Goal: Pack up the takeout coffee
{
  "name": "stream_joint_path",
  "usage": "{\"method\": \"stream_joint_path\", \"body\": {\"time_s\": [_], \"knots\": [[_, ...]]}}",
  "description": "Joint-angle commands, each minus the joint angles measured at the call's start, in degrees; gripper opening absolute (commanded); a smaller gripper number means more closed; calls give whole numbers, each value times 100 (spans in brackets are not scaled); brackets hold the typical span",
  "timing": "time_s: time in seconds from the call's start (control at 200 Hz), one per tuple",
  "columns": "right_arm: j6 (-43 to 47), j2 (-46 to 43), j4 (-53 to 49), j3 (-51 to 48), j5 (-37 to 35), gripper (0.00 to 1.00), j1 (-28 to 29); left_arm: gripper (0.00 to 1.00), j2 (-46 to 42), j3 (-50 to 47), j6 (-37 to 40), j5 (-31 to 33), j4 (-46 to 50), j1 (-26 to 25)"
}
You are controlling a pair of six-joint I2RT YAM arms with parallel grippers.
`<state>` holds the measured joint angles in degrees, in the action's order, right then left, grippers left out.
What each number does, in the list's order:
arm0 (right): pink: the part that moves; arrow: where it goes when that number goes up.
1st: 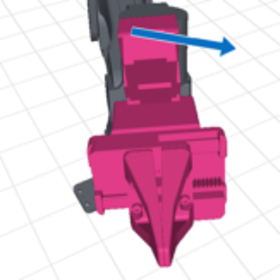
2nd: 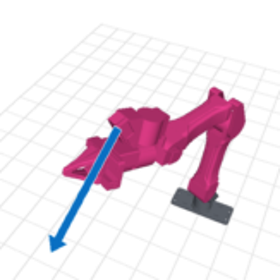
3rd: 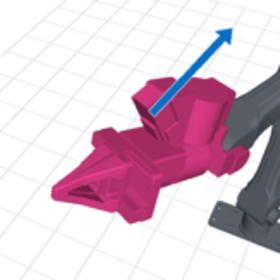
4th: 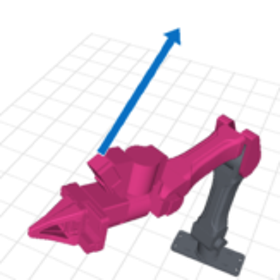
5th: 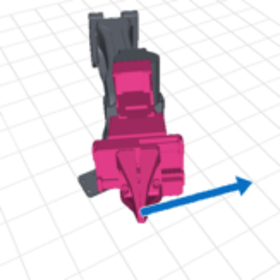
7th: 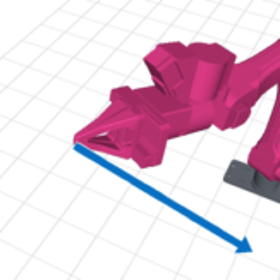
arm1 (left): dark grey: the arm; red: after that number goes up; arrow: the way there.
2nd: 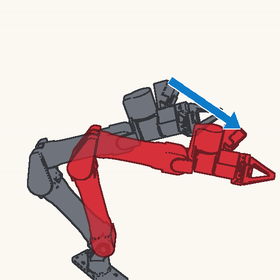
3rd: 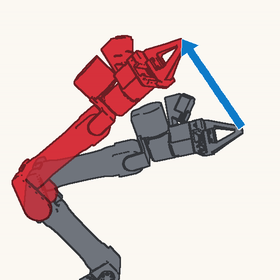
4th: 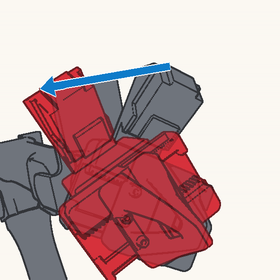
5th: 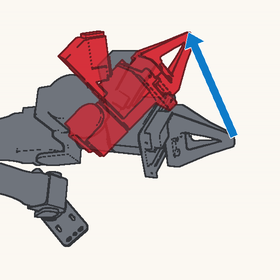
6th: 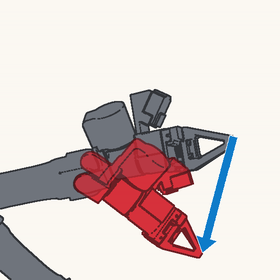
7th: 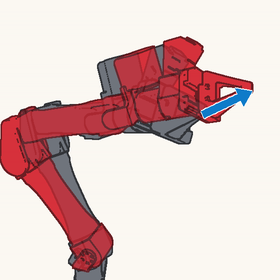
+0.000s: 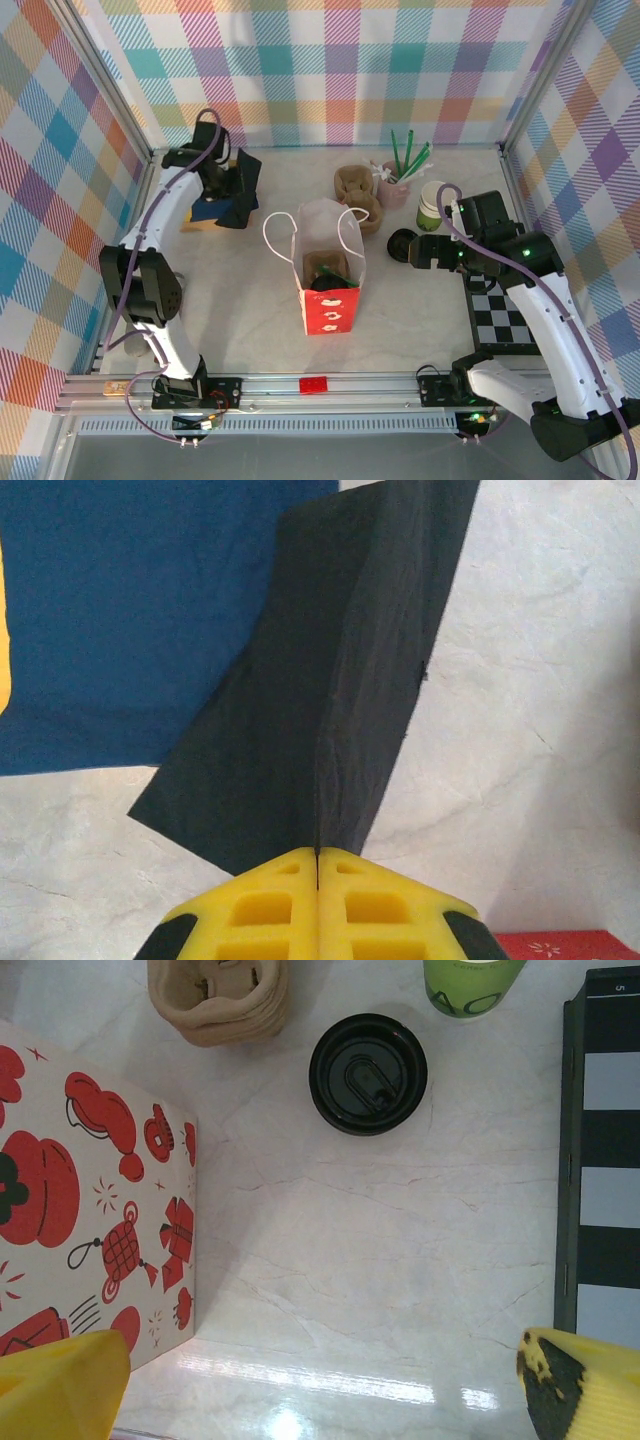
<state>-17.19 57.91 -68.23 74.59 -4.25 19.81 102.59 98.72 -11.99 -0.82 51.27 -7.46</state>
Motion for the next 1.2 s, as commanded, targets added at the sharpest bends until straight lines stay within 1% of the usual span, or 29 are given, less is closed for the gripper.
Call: {"method": "stream_joint_path", "body": {"time_s": [0.0, 0.17, 0.255, 0.335, 0.44, 0.62, 0.945, 1.191], "knots": [[-68, -34, 14, 26, 143, 99, -30, 0, 107, 15, -111, -480, -135, 173], [-102, -3, 71, -8, 195, 99, -31, 0, 400, 42, -85, -447, -126, 240], [-96, 1, 75, -16, 199, 99, -35, 0, 531, 66, -72, -315, -152, 291], [-77, 2, 75, -16, 195, 99, -30, 0, 723, 161, -68, -357, -103, 350], [-65, 2, 102, -8, 192, 99, -30, 0, 930, 268, -49, -221, -73, 360], [-56, 1, 138, -39, 232, 99, -30, 0, 1098, 387, -40, -82, -74, 381], [-50, 32, 171, -37, 249, 99, -31, 0, 1287, 664, -40, -15, 32, 538], [-46, 88, 213, -15, 305, 99, -35, 0, 1470, 684, 29, 153, 128, 628]]}}
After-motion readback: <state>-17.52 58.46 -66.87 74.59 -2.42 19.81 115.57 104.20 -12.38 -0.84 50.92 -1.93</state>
